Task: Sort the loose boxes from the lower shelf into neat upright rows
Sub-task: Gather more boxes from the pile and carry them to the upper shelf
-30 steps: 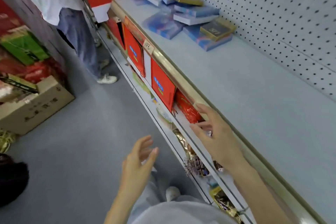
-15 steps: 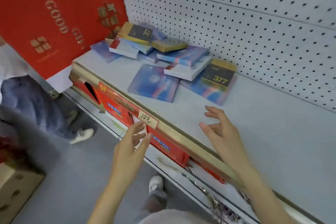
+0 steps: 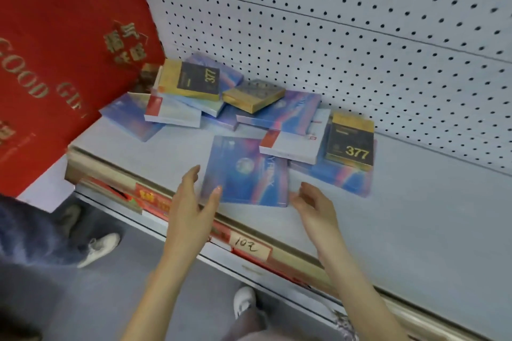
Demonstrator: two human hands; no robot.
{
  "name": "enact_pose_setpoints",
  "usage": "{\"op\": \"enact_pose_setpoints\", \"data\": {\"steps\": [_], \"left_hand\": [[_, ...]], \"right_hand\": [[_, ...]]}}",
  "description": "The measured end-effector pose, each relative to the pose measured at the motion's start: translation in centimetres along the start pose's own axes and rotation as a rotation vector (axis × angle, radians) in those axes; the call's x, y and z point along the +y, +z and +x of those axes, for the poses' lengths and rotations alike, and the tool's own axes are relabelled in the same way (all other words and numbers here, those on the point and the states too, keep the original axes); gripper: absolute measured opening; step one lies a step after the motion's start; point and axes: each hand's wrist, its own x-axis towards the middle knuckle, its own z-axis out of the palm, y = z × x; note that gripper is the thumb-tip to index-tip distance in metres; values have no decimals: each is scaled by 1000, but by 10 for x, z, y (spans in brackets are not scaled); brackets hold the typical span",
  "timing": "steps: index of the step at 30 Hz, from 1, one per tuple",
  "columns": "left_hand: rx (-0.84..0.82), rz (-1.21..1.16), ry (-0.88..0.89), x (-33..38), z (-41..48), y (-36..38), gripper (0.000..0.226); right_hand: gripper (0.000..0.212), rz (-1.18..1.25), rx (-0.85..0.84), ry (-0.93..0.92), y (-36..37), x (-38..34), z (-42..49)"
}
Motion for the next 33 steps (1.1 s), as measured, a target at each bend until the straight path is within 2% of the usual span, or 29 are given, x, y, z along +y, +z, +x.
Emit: {"op": "enact_pose_setpoints", "data": {"steps": [2,5,6,9,12,16,19,22,26,29,33], "left_hand": [[-59,-26,-50,4,14,8,60],[-52,52,7,13,28,28,58],[-37,74,-3,16,29,33,60],[6,34,-144,19,28,38,70],[61,-126,-232,28,6,32,78],[175,-193,-188,46,-38,36,56],[228,-321,-236,51,-59,39,50],[290,-471,-324,44,-71,32,39],[326,-602,-437,22,-78,16,24],[280,-627,-447,11,-79,2,36],[336,-673,-483,14,-74,-24,41]], "right_hand": [[49,-6,57,5,8,0,3],[18,7,55,-60,19,1,5],[13,13,35,-84,21,0,4],[16,162,17,-47,20,-2,0],[22,364,80,-33,12,-5,-6],[21,693,109,34,8,-16,-21],[24,731,108,55,2,-18,-32],[31,709,23,93,-9,-14,-50],[32,745,-194,61,-16,-14,-67],[32,748,-299,39,-14,-17,-70],[28,731,-329,74,-12,-23,-69]]}}
